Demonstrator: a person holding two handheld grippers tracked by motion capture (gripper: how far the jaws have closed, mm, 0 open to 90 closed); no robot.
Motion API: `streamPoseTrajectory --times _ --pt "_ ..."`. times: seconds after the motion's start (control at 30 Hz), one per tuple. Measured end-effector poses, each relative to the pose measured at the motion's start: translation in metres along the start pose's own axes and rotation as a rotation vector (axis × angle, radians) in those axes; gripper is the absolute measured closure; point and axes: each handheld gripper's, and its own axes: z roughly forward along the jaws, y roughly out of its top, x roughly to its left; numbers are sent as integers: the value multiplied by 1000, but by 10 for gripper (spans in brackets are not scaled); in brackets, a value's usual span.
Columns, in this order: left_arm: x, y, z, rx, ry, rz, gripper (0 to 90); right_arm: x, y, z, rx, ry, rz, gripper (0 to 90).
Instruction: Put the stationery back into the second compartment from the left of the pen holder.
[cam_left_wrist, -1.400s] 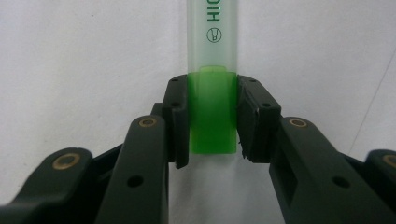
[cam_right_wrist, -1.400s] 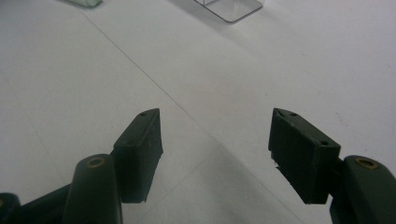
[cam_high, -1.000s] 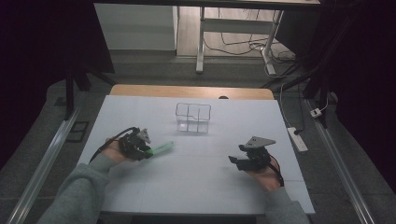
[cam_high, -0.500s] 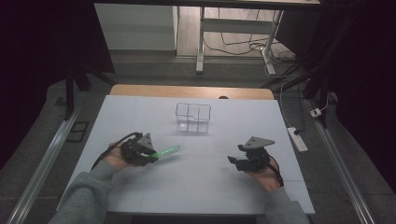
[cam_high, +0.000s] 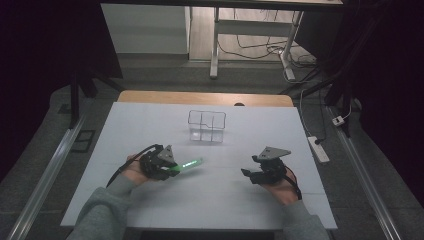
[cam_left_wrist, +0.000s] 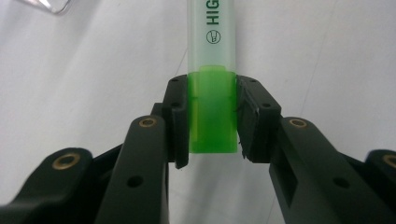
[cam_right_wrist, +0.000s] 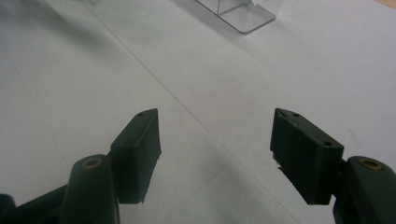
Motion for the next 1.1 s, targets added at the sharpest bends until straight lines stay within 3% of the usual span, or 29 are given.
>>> streamPoseTrajectory --times 0.23,0.43,0.67,0.93,1.1 --pt "-7 12 6 2 -4 30 667 0 3 -3 -7 -2 -4 332" --pt "-12 16 6 -7 3 27 667 3 5 -3 -12 -1 -13 332" --pt "-20 24 8 -12 16 40 667 12 12 -1 -19 33 -33 331" --pt "-27 32 19 13 2 64 667 24 21 4 -32 80 -51 325" --pt "-30 35 22 12 -5 74 667 35 27 11 -9 118 -80 308"
